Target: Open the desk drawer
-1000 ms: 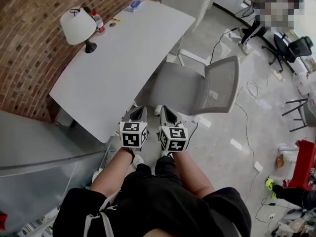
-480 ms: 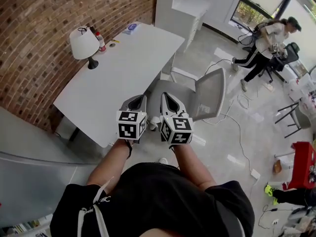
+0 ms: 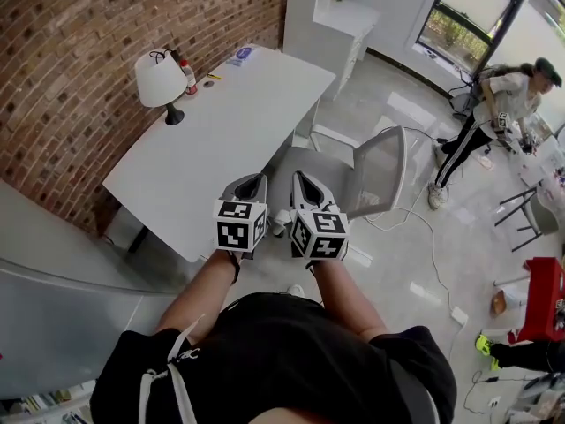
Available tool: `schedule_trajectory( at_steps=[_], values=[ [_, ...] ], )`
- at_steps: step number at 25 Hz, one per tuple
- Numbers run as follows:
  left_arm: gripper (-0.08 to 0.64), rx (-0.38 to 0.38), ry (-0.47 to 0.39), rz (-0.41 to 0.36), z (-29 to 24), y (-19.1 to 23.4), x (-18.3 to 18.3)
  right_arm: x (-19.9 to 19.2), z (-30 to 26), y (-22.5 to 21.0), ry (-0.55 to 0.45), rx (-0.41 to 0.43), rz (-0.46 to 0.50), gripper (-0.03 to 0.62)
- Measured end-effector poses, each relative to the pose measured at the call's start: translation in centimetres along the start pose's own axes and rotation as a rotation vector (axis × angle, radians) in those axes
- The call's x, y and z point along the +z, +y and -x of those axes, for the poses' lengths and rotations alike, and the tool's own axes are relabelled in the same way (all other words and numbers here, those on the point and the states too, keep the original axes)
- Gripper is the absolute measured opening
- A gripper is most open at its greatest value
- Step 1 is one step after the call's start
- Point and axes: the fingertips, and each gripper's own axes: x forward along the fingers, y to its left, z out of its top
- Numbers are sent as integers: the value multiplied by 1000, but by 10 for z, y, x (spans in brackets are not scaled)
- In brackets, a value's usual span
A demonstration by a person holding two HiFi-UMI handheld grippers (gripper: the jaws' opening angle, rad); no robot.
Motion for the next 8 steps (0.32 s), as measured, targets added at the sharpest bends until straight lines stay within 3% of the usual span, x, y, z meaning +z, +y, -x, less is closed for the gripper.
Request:
schedule_trajectory(
  at_steps=[8],
  values=[
    [-2,6,0,17,5,7,-2,-7,-2,4,12,3,-13,-2]
  ],
)
